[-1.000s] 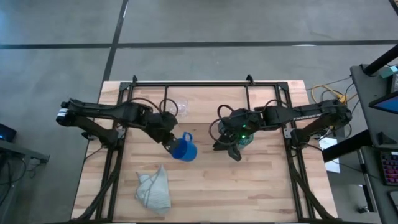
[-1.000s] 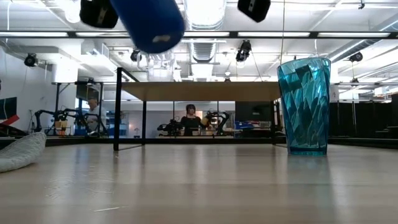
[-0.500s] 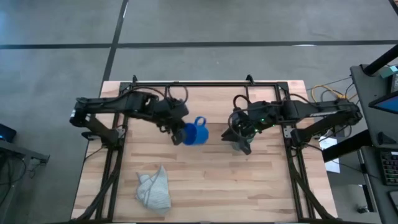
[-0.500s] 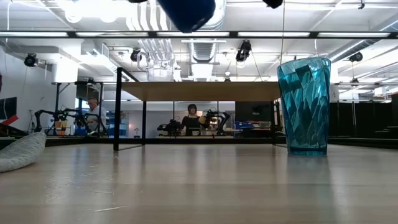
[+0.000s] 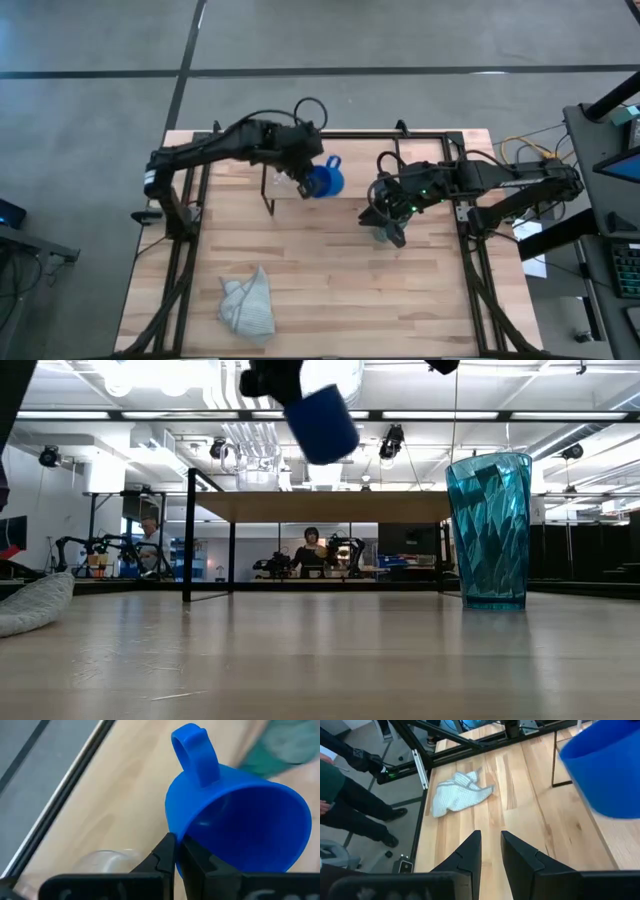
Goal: Stack small to large cups/mugs on shelf
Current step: Put the blue mug on the shelf
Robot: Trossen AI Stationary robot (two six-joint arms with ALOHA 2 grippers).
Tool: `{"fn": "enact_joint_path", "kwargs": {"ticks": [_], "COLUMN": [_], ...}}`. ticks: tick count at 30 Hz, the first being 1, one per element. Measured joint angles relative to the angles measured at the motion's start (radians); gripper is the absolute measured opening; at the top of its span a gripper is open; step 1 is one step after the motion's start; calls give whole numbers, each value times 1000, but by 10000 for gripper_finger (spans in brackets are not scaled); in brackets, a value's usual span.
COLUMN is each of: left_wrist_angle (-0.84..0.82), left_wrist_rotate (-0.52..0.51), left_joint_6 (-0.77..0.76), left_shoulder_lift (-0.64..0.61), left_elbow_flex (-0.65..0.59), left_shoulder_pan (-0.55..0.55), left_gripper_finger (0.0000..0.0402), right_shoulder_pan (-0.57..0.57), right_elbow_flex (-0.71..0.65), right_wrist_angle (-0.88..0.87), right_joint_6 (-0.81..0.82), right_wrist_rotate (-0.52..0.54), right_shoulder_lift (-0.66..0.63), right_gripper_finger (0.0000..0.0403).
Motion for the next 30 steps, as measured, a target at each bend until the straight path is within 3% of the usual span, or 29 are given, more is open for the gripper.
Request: {"fn": "enact_joint_path", "kwargs": {"ticks": [6, 30], "left_wrist_angle": [-22, -3], "left_wrist_rotate": [62, 76], "left_joint_6": [23, 50], "left_shoulder_lift": [20, 73], "left_elbow_flex": [-8, -10], "left_shoulder_pan": [64, 118], "left_gripper_finger": [0, 0], "right_shoulder_pan": [0, -1], "right_elbow_flex": [0, 0], "right_wrist_angle": [-33, -43], "right_joint_6": [-2, -57], "right_wrist_rotate": [0, 26], "right_shoulder_lift": [0, 0], "right_gripper_finger": [68, 68]}}
